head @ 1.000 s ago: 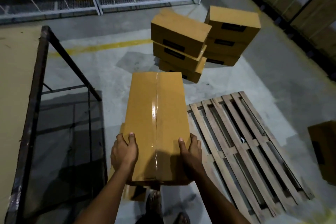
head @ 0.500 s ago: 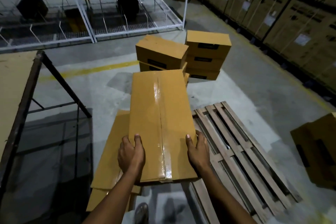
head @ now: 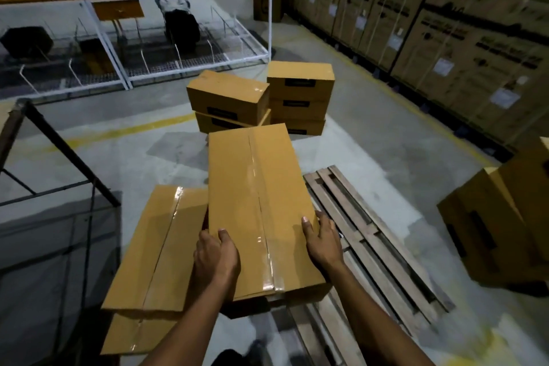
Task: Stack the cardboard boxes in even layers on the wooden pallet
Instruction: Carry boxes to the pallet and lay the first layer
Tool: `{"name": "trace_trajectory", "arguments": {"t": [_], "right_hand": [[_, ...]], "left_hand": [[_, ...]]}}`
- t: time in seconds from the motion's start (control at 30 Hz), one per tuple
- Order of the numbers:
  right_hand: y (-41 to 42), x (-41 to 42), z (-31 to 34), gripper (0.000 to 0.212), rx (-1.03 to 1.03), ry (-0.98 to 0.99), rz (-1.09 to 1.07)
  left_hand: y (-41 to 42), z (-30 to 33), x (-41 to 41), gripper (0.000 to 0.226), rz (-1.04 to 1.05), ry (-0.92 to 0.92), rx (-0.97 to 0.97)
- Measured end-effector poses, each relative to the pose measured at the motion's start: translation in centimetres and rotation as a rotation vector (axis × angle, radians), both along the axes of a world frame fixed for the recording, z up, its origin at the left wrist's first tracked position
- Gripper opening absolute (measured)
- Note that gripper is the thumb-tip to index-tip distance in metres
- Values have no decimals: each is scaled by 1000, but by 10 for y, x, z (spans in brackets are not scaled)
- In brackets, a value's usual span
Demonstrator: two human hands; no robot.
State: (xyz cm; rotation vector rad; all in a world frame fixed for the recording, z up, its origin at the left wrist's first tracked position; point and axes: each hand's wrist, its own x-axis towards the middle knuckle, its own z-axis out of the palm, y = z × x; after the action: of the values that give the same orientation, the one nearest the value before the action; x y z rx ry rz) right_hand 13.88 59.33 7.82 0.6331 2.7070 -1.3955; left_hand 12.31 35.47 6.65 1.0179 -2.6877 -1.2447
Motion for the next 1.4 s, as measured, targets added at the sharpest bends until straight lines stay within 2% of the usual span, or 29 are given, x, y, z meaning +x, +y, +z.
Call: {"name": "trace_trajectory", "arguments": {"t": [0.4,0.63,0.8,1.03,1.27,1.4], "right_hand": [[96,-66,-6,65,73,-81,64],[127,-102,-8,63,57,-89,97],[149,-128,-44,61,45,-79,131],[191,-165,-130,63,12,-188,193],[240,-189,-265,53,9,-257,241],[255,-192,-338,50,33,-308,252]], "left_hand": [[89,-46,-62,44,34,-31,145],[116,-52,-93,48,65,1,139],[136,-70,-106,46,85,2,109],[187,-137,-116,52,155,-103,28],[245,-268,-132,48,201,-224,-43],[263,-343,-125,55,198,-289,-77]]}}
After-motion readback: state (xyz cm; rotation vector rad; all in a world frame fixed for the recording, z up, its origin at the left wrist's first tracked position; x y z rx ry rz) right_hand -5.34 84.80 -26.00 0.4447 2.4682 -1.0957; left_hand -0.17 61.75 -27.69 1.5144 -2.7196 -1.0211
